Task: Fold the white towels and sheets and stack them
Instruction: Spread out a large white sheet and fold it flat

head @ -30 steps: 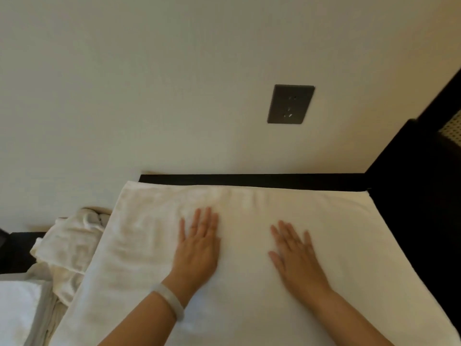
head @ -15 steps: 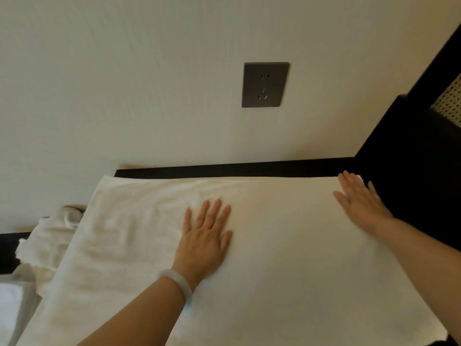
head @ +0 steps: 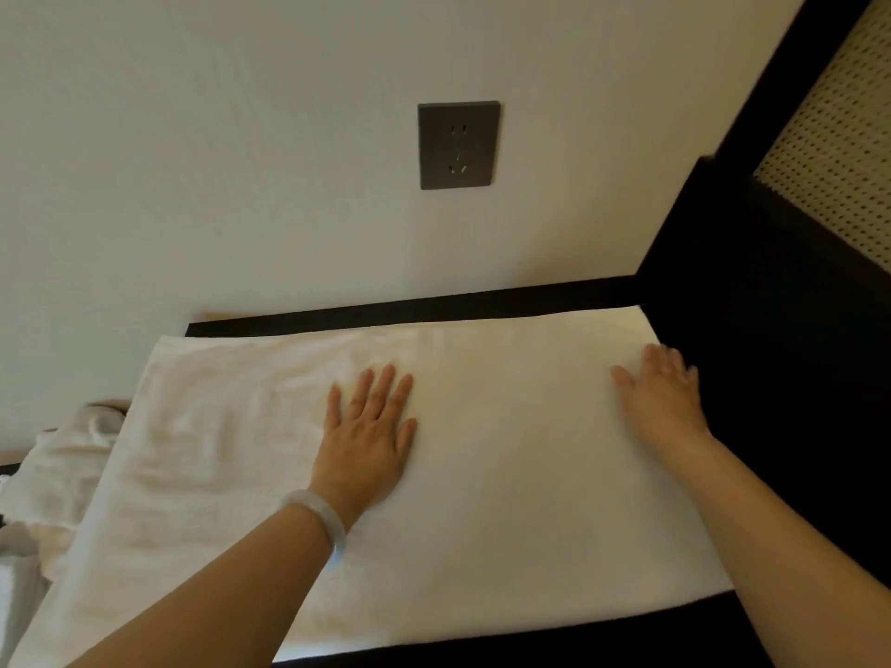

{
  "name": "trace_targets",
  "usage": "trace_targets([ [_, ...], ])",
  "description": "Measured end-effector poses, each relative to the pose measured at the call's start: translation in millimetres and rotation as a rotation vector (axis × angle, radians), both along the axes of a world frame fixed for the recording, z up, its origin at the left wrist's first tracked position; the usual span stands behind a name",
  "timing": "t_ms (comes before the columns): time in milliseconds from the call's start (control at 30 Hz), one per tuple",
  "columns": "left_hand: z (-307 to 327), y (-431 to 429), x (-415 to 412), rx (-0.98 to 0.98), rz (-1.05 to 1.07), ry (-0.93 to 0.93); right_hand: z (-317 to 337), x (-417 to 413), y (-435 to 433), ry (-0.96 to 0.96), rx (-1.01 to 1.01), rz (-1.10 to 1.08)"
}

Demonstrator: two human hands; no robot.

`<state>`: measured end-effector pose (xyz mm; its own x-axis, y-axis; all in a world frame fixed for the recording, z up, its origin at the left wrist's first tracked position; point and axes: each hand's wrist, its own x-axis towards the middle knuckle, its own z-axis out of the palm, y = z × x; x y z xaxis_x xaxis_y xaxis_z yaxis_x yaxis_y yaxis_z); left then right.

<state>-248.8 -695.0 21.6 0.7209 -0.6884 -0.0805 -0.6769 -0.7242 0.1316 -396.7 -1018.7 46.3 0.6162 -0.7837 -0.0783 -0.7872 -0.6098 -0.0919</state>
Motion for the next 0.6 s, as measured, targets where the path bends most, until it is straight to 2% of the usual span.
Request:
trace_targets([
  [67,4.6,-7.8,-11.4,-0.017,0.017,0.018,-2.1,1.3,38.6,-0.085,0.001,0.161],
  [133,4.5,-21.4,-39.0,-0.051,-0.066,-0.020,-12.0,-9.6,90.3,-0.125,0.013,0.403],
  [200,-1.3,-29.7,-70.4,-0.064,-0.192,-0.023,-23.6,-37.0,124.1,-0.067,0.036,0.617],
  [233,-4.6,-31.0,-80.6,-0.066,-0.224,-0.015,-29.3,-53.2,121.5,-0.051,0.026,0.636],
  [267,-7.6,-30.7,-85.7,-0.074,-0.227,-0.016,-33.2,-69.2,106.9,-0.049,0.014,0.584],
  [400,-8.3,-27.9,-83.9,-0.092,-0.197,-0.049,-32.4,-128.4,30.5,-0.048,0.015,0.116],
  [600,-3.8,-28.7,-87.4,-0.100,-0.193,-0.013,-24.0,-136.5,25.1,-0.125,0.170,0.066],
])
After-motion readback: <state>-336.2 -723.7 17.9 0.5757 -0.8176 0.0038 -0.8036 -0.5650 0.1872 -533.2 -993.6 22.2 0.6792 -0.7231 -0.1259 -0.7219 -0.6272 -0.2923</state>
